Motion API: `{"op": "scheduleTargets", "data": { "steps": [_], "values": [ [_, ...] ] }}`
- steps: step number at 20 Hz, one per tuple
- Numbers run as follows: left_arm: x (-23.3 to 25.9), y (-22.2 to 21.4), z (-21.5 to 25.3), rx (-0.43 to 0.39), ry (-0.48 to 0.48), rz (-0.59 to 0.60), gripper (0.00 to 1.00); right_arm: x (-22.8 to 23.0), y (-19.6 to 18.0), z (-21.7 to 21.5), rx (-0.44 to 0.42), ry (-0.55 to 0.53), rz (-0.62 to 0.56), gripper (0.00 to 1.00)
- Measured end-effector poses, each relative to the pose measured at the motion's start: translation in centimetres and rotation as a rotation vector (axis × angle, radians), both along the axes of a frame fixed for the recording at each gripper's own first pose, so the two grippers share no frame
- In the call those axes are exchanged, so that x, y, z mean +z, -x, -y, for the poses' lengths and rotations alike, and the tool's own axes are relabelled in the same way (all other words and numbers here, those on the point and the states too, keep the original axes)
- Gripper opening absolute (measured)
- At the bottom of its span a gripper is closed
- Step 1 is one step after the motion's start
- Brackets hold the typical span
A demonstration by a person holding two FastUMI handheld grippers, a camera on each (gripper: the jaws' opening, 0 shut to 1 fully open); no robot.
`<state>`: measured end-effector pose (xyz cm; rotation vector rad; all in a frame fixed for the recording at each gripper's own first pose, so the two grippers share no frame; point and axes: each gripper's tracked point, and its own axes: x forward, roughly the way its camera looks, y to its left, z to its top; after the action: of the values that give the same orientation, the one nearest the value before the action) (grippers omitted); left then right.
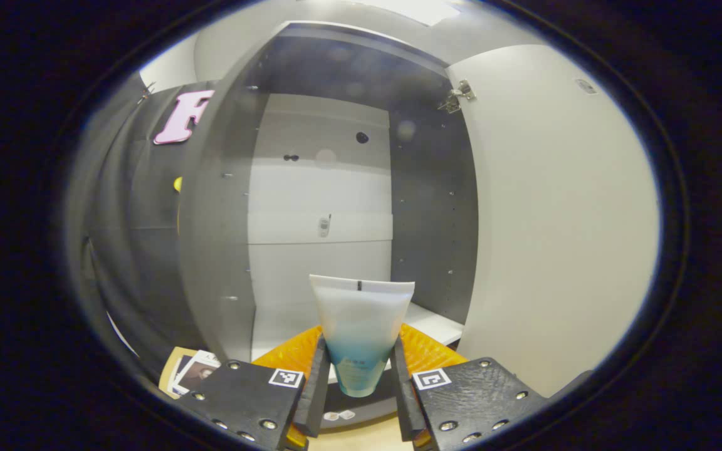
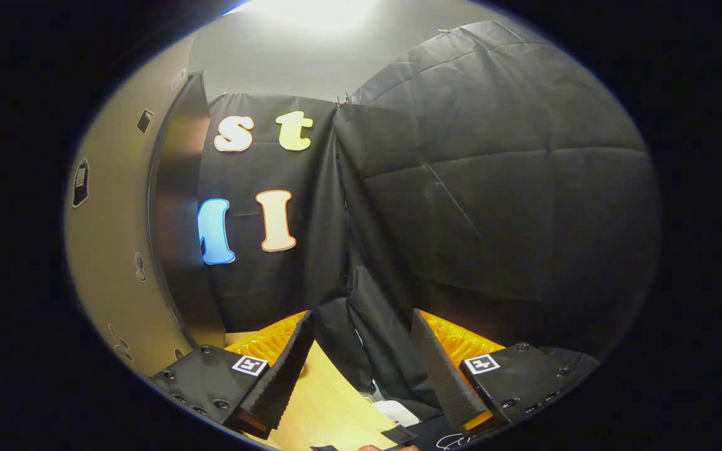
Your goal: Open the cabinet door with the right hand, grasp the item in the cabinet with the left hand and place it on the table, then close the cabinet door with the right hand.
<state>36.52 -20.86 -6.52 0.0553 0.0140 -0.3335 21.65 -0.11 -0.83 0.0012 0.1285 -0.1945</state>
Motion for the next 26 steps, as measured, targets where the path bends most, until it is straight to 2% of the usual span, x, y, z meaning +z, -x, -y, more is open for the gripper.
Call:
{"op": "scheduleTargets", "data": {
  "steps": [6,9,12,14,15,16,17,18,21,22,23,26],
  "values": [
    [-0.4,-0.2,-0.3,0.063,-0.056,-0.076,0.5,-1.2,2.1,-1.0,0.012,-0.011,-0.033,0.98],
    [-0.8,-0.5,-0.4,0.079,-0.014,-0.108,0.51,-1.7,2.6,-0.7,0.008,0.041,-0.067,0.98],
    [-1.8,-0.5,-0.7,0.115,-0.031,-0.139,0.49,-1.4,3.0,-0.8,0.016,0.058,-0.08,0.98],
    [-2.0,-0.4,-0.9,0.144,-0.005,-0.177,0.46,-1.3,2.8,-1.1,0.017,0.046,-0.083,0.98],
    [-2.4,-0.4,-0.9,0.157,0.01,-0.19,0.52,-1.2,2.6,-1.2,0.012,0.031,-0.078,0.98],
    [-2.7,-0.5,-1.0,0.174,0.014,-0.205,0.49,-1.3,2.6,-1.1,0.003,0.007,-0.071,0.98],
    [-3.3,-0.6,-1.2,0.186,0.014,-0.215,0.46,-1.5,2.7,-1.1,-0.006,-0.017,-0.066,0.92],
    [-3.6,-0.6,-1.3,0.197,0.013,-0.22,0.46,-1.7,2.4,-1.2,-0.014,-0.036,-0.064,0.98],
    [-5.5,-0.6,-2.3,0.251,0.014,-0.257,0.46,-3.0,2.3,-1.7,-0.029,-0.057,-0.083,0.98],
    [-6.4,-0.3,-2.5,0.275,0.024,-0.283,0.46,-3.5,2.3,-2.1,-0.025,-0.063,-0.093,0.92],
    [-7.1,0.5,-2.6,0.302,0.036,-0.311,0.46,-3.8,2.4,-2.4,-0.02,-0.07,-0.103,0.98],
    [-8.6,1.2,-2.8,0.369,0.067,-0.372,0.49,-5.3,2.5,-2.9,-0.025,-0.091,-0.143,0.98]
  ]
}}
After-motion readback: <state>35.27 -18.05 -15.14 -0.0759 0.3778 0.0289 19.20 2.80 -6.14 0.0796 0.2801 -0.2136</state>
